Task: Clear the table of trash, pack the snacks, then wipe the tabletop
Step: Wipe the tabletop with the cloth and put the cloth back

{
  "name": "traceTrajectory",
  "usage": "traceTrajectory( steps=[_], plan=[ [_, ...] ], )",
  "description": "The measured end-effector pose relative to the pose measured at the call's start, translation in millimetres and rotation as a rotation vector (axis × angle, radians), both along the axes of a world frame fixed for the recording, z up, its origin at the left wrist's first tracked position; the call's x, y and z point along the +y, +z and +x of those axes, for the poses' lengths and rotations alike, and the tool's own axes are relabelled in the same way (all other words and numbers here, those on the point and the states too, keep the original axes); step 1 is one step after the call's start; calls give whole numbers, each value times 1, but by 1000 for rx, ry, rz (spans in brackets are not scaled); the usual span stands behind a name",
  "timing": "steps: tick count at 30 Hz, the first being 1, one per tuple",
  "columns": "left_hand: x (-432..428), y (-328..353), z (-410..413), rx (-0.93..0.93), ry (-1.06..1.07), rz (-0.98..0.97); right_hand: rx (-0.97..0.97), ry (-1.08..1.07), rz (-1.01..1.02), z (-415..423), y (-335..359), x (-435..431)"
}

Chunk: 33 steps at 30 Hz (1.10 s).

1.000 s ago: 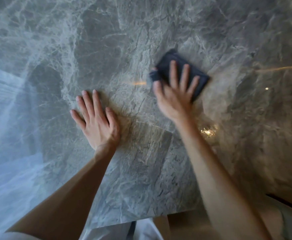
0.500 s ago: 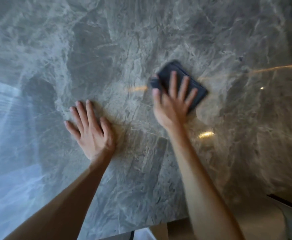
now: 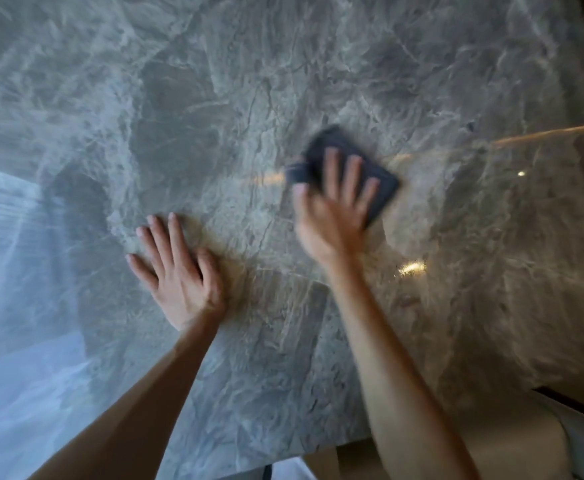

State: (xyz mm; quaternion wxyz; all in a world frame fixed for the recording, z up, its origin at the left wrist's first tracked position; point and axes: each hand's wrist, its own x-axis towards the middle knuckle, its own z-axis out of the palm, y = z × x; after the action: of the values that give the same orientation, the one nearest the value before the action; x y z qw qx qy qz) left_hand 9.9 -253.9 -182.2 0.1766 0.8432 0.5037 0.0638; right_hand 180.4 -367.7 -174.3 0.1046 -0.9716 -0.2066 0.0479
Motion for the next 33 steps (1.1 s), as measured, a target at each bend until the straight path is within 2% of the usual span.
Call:
traceTrajectory(
  steps=[3,5,7,9,11,12,13,15,17,19,21,23,24,26,28,31,33],
  plan=[
    [-1,4,-2,-25,-12,-20,-3,468,36,-89,-1,-9],
    [1,3,-2,-28,-8,-32,73,583,-57,-131,5,-80],
    [1,0,-3,-18,-11,-34,110,534,-169,-116,14,-144],
    [1,-1,-1,-6,-12,-22,76,325,-245,-54,7,-155],
    [1,0,-1,0,-12,-20,46,13,-167,12,3,-103],
    [2,1,-1,-2,-16,-19,38,-61,-104,30,3,-63],
    [1,2,0,-10,-17,-22,7,-32,-64,30,1,-26],
    [-1,7,-1,-41,-19,-43,-14,236,-24,-14,0,19],
    [-1,11,-1,-79,-26,-60,16,546,-4,-89,3,6],
    [-1,11,-1,-77,-29,-68,97,679,-48,-140,11,-55],
    [0,7,-3,-51,-18,-66,120,696,-121,-140,18,-118],
    [1,2,-4,-34,-26,-55,79,537,-235,-87,15,-152],
    [1,0,-4,-28,-29,-48,43,374,-274,-53,10,-149],
    [2,-2,-4,-14,-24,-32,-2,-1,-224,13,1,-106],
    [3,-3,-3,-12,-29,-27,-19,-123,-127,42,-5,-35],
    [2,1,-3,-45,-25,-48,-60,188,-46,-3,-5,22],
    [0,5,-3,-57,-26,-52,-52,496,-34,-64,-2,-12]
  ],
)
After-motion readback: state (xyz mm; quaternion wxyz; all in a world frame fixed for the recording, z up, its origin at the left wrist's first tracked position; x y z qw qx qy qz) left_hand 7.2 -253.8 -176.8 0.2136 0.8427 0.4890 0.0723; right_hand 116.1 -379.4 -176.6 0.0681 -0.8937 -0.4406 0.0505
